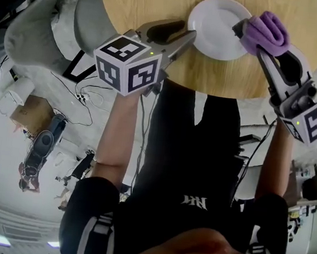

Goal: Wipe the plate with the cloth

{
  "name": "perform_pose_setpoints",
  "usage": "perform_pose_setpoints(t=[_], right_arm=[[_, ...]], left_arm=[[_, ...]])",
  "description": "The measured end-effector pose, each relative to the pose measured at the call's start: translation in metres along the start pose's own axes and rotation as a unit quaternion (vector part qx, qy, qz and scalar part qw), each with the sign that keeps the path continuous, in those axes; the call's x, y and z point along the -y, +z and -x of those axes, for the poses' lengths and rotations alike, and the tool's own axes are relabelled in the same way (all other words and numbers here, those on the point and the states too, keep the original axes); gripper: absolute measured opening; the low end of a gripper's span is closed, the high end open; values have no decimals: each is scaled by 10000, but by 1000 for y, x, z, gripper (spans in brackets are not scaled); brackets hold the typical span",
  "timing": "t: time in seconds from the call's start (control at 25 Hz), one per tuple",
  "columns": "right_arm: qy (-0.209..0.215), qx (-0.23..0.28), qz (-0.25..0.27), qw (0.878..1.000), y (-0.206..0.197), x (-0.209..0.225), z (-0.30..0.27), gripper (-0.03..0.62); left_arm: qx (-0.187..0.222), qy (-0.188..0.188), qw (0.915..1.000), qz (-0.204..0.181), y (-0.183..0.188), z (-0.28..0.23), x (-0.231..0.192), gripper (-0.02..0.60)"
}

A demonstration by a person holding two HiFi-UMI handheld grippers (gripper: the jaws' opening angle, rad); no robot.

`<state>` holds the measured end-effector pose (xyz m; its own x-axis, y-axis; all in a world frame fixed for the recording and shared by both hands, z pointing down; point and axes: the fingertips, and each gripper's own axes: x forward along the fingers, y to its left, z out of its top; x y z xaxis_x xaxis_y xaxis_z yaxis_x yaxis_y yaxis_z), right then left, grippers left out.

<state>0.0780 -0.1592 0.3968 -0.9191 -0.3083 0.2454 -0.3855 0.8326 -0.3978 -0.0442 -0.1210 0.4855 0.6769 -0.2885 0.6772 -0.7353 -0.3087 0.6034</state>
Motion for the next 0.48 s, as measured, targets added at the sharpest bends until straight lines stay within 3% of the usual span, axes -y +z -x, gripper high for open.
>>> perform_pose_setpoints(t=[0.2, 0.48], right_arm=[[47, 31, -51, 10000, -15, 3, -26, 94], [209, -260, -657, 9973, -32, -4, -79, 94]], left_arm=[[-107, 17, 9999, 50, -11, -4, -27, 54], [30, 58, 9997, 224, -18, -1, -49, 44]])
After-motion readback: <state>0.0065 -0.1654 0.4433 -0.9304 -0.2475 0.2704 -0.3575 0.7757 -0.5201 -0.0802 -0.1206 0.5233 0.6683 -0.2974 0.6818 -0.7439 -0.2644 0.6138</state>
